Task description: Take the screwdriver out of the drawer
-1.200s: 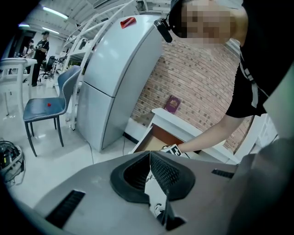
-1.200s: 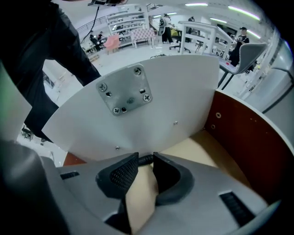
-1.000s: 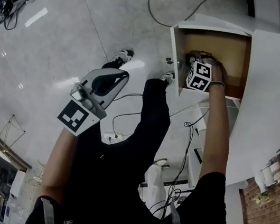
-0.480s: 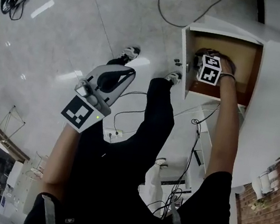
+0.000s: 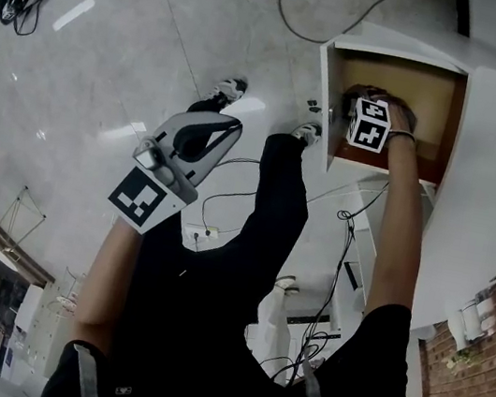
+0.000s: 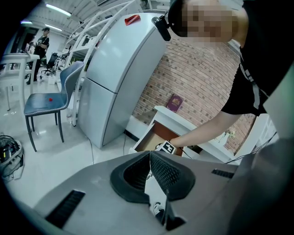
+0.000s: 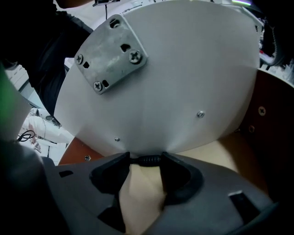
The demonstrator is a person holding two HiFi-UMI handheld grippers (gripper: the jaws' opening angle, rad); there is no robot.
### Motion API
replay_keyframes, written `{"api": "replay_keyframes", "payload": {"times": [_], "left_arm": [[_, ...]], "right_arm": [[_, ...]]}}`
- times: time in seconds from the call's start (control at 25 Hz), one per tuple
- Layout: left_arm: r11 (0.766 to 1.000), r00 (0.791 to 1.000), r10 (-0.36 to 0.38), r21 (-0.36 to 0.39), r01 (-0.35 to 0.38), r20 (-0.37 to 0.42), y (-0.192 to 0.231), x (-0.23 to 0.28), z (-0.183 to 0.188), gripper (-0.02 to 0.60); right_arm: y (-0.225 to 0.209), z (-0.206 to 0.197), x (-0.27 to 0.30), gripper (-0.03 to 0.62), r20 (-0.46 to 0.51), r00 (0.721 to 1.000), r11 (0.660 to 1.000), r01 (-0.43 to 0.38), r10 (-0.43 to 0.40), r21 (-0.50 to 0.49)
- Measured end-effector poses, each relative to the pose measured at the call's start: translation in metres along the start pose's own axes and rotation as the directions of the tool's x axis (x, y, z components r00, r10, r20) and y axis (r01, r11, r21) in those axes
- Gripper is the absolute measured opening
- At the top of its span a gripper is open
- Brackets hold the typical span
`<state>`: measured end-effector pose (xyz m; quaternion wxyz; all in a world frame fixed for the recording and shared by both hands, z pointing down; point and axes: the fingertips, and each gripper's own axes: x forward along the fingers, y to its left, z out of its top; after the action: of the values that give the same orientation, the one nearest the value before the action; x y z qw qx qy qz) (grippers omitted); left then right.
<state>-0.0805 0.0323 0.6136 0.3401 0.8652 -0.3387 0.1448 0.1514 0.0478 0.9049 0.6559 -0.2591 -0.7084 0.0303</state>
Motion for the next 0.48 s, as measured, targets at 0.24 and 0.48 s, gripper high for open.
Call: {"api": "replay_keyframes", "payload": {"times": [0.24, 0.48], "left_arm": [[1.000, 1.000, -0.014, 0.005, 0.015, -0.010, -0.005, 0.004, -0.002, 0.017], [0.999, 0.999, -0.034, 0.011, 0.034, -0.005, -0.009, 0.009, -0.003, 0.017]], "right_arm": [[0.009, -0.003, 0.005, 0.268, 0.014, 1.000, 1.000, 0.008, -0.009, 0.014], [0.015, -0.006, 0.006, 0.258, 0.032, 0.999, 0.999, 0.017, -0.018, 0.039]]}}
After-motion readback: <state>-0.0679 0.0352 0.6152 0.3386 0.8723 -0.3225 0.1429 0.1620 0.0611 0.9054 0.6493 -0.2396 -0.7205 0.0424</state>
